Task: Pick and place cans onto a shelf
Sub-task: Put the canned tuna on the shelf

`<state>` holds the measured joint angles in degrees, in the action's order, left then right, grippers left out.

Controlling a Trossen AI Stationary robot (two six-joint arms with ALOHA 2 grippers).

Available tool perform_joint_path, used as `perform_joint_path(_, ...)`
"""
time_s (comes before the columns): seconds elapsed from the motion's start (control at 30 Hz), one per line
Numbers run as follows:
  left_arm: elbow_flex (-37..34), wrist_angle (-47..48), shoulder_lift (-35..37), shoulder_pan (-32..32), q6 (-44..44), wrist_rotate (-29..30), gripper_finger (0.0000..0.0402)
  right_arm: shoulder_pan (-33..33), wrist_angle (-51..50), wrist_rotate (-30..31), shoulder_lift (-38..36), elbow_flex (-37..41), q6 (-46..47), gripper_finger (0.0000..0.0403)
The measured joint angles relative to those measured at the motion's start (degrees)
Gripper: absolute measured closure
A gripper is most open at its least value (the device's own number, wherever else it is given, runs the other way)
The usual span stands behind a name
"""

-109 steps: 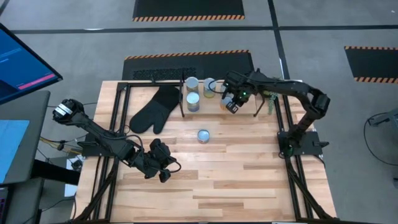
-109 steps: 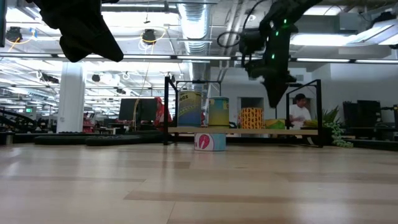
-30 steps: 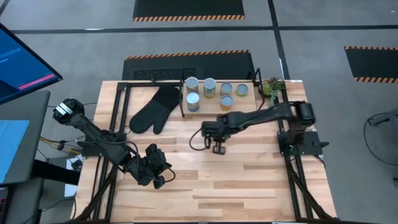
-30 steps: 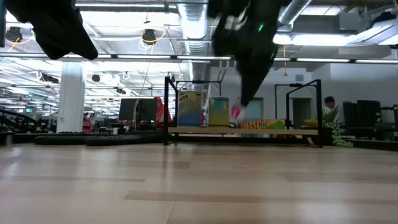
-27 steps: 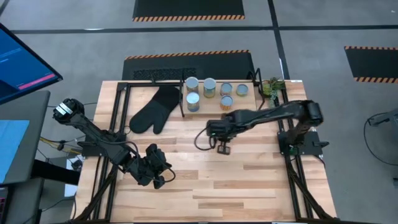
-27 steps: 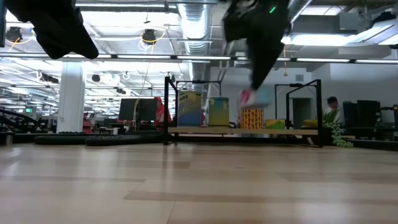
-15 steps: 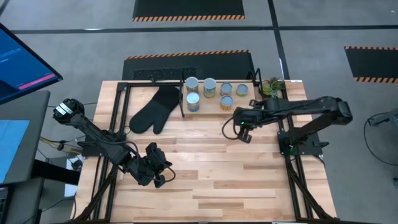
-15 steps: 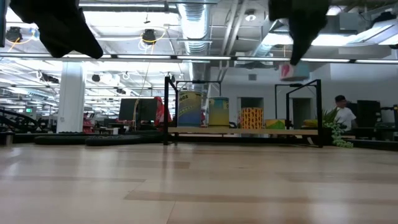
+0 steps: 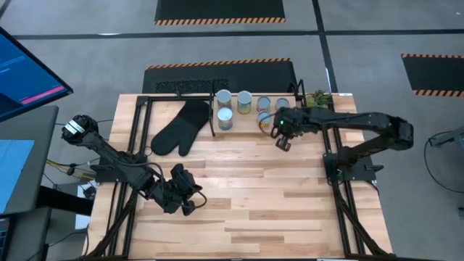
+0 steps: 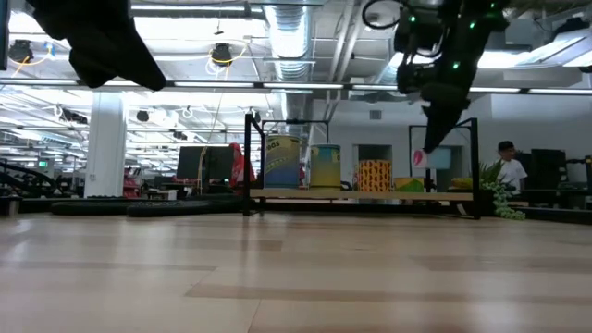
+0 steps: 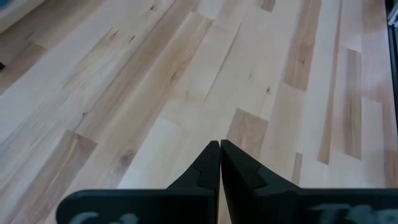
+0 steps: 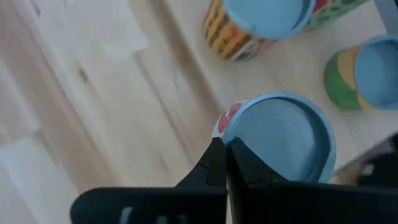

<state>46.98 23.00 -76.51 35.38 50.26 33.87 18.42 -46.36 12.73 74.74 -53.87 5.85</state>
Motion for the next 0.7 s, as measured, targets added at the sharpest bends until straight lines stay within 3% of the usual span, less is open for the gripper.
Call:
perform_joint_path(0.3, 0.00, -0.28, 0.00, -1.06, 0.03, -0.02, 0.0401, 9.65, 6.60, -6.89, 2.49, 1.75, -5.84, 0.0398)
perform_joint_path(0.7, 0.00, -0.30, 0.00, -1.06, 2.06, -0.04, 0.0402, 11.95, 10.83, -8.30, 8.31, 1.76, -5.98, 0.0371)
